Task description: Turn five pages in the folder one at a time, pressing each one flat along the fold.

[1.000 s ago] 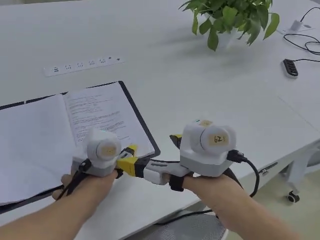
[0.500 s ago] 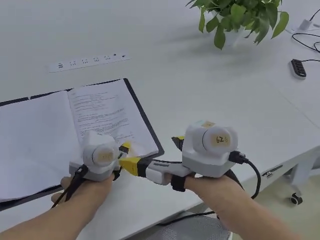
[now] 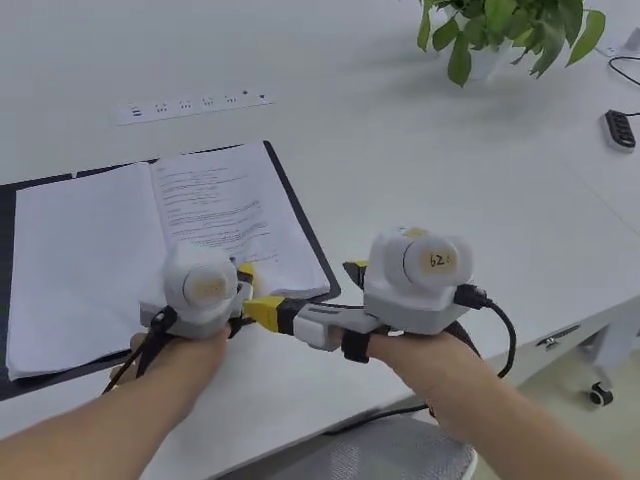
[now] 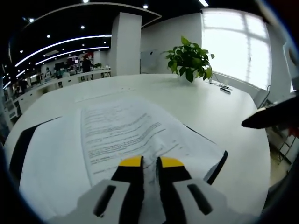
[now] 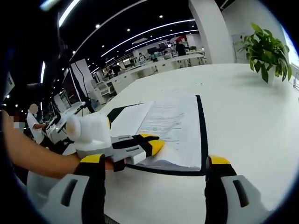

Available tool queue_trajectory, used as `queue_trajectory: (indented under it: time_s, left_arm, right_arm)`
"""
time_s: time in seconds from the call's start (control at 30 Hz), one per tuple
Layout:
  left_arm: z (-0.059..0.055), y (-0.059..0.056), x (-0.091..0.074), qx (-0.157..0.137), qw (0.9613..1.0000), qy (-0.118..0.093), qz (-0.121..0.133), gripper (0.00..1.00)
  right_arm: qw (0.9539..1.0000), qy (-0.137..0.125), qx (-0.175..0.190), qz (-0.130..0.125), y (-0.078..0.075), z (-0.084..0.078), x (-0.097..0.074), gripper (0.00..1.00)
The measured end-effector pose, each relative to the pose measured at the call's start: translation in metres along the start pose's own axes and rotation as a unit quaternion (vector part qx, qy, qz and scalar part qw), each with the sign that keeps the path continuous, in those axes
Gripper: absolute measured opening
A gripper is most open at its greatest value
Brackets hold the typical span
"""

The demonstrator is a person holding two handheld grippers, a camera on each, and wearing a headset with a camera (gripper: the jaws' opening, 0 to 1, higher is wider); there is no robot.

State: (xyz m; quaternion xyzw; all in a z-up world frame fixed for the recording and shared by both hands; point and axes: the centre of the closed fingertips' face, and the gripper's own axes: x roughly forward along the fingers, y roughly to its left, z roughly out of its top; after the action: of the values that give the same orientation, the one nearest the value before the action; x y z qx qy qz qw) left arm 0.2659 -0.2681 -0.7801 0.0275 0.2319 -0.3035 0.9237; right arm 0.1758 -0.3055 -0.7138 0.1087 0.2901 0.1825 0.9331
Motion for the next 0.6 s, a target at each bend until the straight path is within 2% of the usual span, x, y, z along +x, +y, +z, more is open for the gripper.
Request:
queue_trajectory:
  time_s: [0.17,0.23,0.3,0.47,0.6]
  left_arm:
    - [0.0,-0.002,0.0,-0.028,0.9996,0.002,-0.004,0.08]
    - [-0.001,-0.007,0.0,-0.054,0.9984,0.006,-0.016,0.04]
    - [-0.001,-0.006,0.0,-0.043,0.999,0.004,-0.014,0.02]
    - [-0.001,-0.006,0.0,-0.041,0.999,0.004,-0.018,0.01]
    - [-0.001,-0.006,0.001,-0.039,0.999,0.004,-0.021,0.0]
  right_arm:
    - [1.0,0.0,0.006,0.003,-0.001,0.0,0.006,0.86]
    - [1.0,-0.002,0.006,0.004,0.0,0.001,0.007,0.86]
    - [1.0,-0.002,0.007,0.004,-0.001,0.002,0.009,0.86]
    - [1.0,-0.002,0.007,0.006,-0.003,0.003,0.015,0.83]
    - [0.9999,0.002,0.005,0.011,-0.007,0.002,0.027,0.79]
